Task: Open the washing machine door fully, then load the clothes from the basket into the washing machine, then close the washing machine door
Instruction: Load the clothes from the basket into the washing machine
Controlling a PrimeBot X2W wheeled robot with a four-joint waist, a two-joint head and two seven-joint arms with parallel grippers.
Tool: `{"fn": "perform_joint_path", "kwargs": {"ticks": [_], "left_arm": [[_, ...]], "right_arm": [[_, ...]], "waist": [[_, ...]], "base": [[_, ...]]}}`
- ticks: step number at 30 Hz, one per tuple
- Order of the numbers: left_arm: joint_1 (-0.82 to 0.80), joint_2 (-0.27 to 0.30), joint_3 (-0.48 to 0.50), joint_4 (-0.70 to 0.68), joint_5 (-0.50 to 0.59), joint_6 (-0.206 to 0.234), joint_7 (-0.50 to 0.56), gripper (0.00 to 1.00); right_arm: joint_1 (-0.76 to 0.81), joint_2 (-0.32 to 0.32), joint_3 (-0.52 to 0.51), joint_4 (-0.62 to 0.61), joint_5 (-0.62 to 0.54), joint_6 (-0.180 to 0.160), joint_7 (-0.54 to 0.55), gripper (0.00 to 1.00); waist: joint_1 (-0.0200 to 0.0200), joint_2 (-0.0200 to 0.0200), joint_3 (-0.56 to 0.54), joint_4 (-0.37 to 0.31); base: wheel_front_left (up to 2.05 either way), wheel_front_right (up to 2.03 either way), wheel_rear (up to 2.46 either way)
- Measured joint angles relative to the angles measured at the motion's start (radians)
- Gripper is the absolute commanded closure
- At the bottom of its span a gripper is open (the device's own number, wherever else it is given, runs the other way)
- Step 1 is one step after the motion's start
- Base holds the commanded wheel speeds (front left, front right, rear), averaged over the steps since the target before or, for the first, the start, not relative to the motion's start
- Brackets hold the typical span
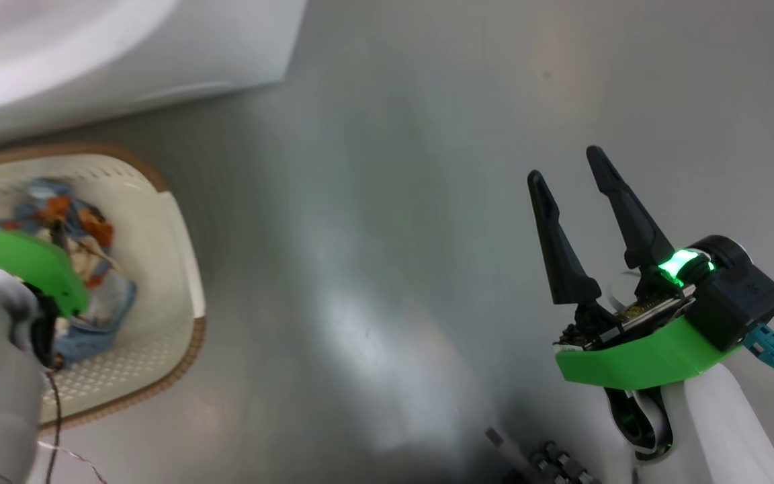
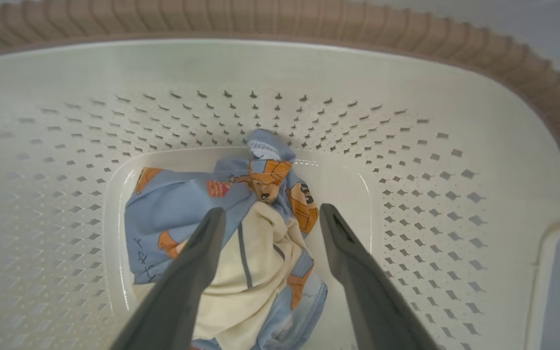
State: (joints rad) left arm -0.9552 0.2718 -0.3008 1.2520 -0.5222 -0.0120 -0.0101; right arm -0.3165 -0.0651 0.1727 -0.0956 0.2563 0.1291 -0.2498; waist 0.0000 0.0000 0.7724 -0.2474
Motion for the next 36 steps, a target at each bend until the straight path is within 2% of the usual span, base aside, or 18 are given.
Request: {"fn": "perform_joint_path", "kwargs": {"ticks": [8, 16, 17, 18, 19, 20, 21, 28, 36], "left_arm": [[-0.065, 0.052, -0.009, 0.021, 0.0, -0.002, 0.127, 0.0], [-0.086, 0.077, -0.019, 0.026, 0.0, 0.031, 0.168, 0.0], [-0.087, 0.077, -0.019, 0.026, 0.0, 0.036, 0.169, 0.07], [-0.089, 0.077, -0.021, 0.027, 0.0, 0.038, 0.17, 0.26], [-0.093, 0.077, -0.022, 0.028, 0.0, 0.044, 0.175, 0.51], [-0.095, 0.078, -0.023, 0.029, 0.0, 0.045, 0.175, 0.63], [-0.095, 0.081, -0.023, 0.03, 0.0, 0.046, 0.175, 1.0], [-0.095, 0.084, -0.035, 0.034, 0.0, 0.053, 0.172, 1.0], [-0.088, 0.051, -0.016, 0.035, -0.027, 0.056, 0.081, 1.0]], "right_arm": [[-0.022, 0.009, 0.006, -0.019, 0.008, 0.0, 0.0, 0.0], [-0.037, 0.012, 0.01, -0.04, 0.011, 0.0, 0.0, 0.0], [-0.037, 0.013, 0.01, -0.042, 0.011, 0.0, 0.0, 0.0], [-0.037, 0.013, 0.01, -0.042, 0.011, 0.0, 0.0, 0.0], [-0.037, 0.013, 0.01, -0.043, 0.011, 0.0, 0.0, 0.0], [-0.037, 0.013, 0.01, -0.043, 0.011, 0.0, 0.0, 0.0], [-0.037, 0.013, 0.01, -0.043, 0.011, 0.0, 0.0, 0.0], [-0.038, 0.014, 0.01, -0.044, 0.011, 0.0, 0.0, 0.0], [-0.037, 0.014, 0.001, -0.044, 0.011, 0.0, 0.0, 0.0]], "waist": [[0.0, 0.0001, 0.111, -0.048], [0.0, 0.0, 0.17, -0.077], [0.0, 0.0, 0.174, -0.078], [0.0, 0.0, 0.178, -0.079], [0.0, 0.0, 0.181, -0.08], [0.0, 0.0, 0.182, -0.079], [0.0, 0.0, 0.181, -0.079], [0.0, 0.0, 0.17, -0.076], [0.0, 0.0, 0.142, -0.052]], "base": [[0.0, 0.0, 0.0], [0.0, 0.0, 0.0], [0.0, 0.0, 0.0], [0.0, 0.0, 0.0], [0.0, 0.0, 0.0], [0.0, 0.0, 0.0], [0.0, 0.0, 0.0], [0.0, 0.0, 0.0], [0.0, 0.0, 0.0]]}}
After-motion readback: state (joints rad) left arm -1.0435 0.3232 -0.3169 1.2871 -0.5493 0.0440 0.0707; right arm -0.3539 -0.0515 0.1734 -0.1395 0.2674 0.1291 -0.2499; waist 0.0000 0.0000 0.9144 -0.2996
